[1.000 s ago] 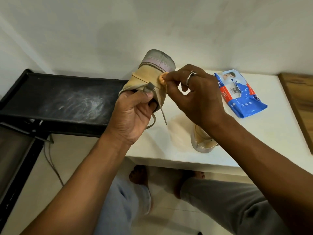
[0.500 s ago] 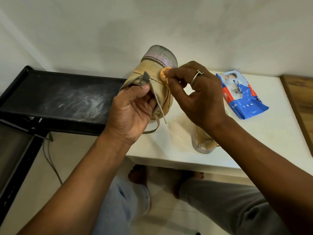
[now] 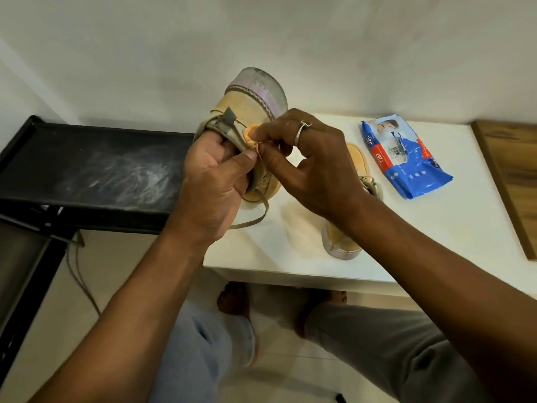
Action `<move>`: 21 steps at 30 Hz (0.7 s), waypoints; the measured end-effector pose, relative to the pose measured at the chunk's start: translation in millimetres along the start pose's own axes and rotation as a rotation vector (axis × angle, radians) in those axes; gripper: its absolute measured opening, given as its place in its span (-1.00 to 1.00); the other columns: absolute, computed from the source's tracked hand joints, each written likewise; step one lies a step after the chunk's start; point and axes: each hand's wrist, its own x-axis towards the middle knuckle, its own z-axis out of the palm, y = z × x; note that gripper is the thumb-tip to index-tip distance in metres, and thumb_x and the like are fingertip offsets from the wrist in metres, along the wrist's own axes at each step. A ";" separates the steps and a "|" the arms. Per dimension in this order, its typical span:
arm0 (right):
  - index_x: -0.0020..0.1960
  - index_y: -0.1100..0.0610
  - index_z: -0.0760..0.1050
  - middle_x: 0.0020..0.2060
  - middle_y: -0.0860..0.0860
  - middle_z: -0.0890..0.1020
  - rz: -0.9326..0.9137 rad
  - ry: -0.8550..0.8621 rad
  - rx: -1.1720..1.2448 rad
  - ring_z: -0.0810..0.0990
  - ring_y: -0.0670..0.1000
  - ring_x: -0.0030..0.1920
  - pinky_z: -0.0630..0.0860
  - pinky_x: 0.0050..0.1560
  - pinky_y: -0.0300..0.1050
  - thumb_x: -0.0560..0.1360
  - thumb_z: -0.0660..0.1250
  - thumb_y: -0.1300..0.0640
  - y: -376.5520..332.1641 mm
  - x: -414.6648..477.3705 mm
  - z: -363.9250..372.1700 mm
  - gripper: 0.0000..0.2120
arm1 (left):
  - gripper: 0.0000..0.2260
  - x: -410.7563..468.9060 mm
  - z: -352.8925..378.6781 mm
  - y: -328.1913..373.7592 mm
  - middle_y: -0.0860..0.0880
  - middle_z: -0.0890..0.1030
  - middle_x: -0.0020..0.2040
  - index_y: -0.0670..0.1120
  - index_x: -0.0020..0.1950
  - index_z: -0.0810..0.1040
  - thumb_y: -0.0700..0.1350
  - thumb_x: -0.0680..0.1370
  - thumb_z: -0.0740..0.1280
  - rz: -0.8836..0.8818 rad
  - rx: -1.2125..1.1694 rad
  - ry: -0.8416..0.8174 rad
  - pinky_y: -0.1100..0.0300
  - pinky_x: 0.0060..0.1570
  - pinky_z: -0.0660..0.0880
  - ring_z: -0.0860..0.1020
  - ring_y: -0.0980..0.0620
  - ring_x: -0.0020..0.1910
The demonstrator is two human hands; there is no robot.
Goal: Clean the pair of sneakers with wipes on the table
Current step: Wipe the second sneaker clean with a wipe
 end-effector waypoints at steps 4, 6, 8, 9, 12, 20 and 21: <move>0.05 0.22 0.65 -0.14 0.03 0.64 0.018 0.099 -0.033 0.51 -0.17 -0.19 0.47 -0.15 -0.28 0.53 0.41 0.24 5.5 1.7 1.0 -0.87 | -0.53 1.1 1.4 1.4 -0.20 0.51 0.42 -0.23 0.54 0.26 -0.36 0.60 0.16 -0.013 0.009 0.025 -0.08 0.36 0.47 0.50 -0.13 0.41; 0.07 0.19 0.64 -0.12 0.01 0.65 0.047 0.142 -0.037 0.54 -0.09 -0.19 0.51 -0.18 -0.22 0.54 0.39 0.20 6.6 4.0 2.4 -0.86 | -0.53 1.0 5.0 2.5 -0.13 0.57 0.37 -0.20 0.50 0.31 -0.35 0.58 0.18 -0.006 0.019 0.028 -0.04 0.32 0.50 0.52 -0.09 0.39; 0.09 0.19 0.63 -0.08 -0.05 0.64 0.065 0.136 -0.007 0.56 -0.09 -0.16 0.53 -0.16 -0.24 0.54 0.38 0.19 5.0 5.3 5.0 -0.84 | -0.53 0.4 6.0 3.8 -0.11 0.58 0.35 -0.16 0.48 0.34 -0.35 0.56 0.21 0.005 0.040 0.031 -0.03 0.32 0.50 0.53 -0.07 0.38; 0.10 0.19 0.63 -0.07 -0.06 0.63 0.067 0.120 0.008 0.56 -0.10 -0.15 0.52 -0.15 -0.27 0.55 0.38 0.20 3.6 5.2 6.6 -0.84 | -0.52 0.0 5.3 4.2 -0.13 0.57 0.36 -0.16 0.48 0.34 -0.35 0.56 0.22 0.010 0.052 0.035 -0.08 0.34 0.49 0.53 -0.09 0.38; 0.09 0.20 0.64 -0.11 0.00 0.65 0.055 0.051 0.032 0.55 -0.08 -0.17 0.49 -0.15 -0.29 0.54 0.39 0.23 0.3 3.0 9.7 -0.84 | -0.52 -0.8 1.8 4.4 -0.20 0.55 0.38 -0.21 0.51 0.30 -0.35 0.58 0.22 0.020 0.089 0.059 -0.13 0.33 0.49 0.53 -0.15 0.37; 0.05 0.19 0.65 -0.13 0.00 0.66 0.087 0.124 -0.046 0.50 -0.18 -0.21 0.50 -0.20 -0.23 0.53 0.39 0.19 8.7 1.8 8.0 -0.86 | -0.56 4.4 2.9 0.0 -0.17 0.57 0.36 -0.23 0.51 0.30 -0.41 0.62 0.19 0.034 0.140 0.134 -0.13 0.32 0.50 0.55 -0.09 0.35; 0.06 0.18 0.65 -0.12 0.00 0.66 0.100 0.150 -0.047 0.52 -0.13 -0.21 0.52 -0.20 -0.18 0.53 0.39 0.18 9.6 3.0 8.3 -0.86 | -0.55 5.0 2.5 -0.7 -0.18 0.56 0.37 -0.23 0.52 0.29 -0.42 0.63 0.18 0.031 0.133 0.138 -0.15 0.33 0.49 0.55 -0.10 0.35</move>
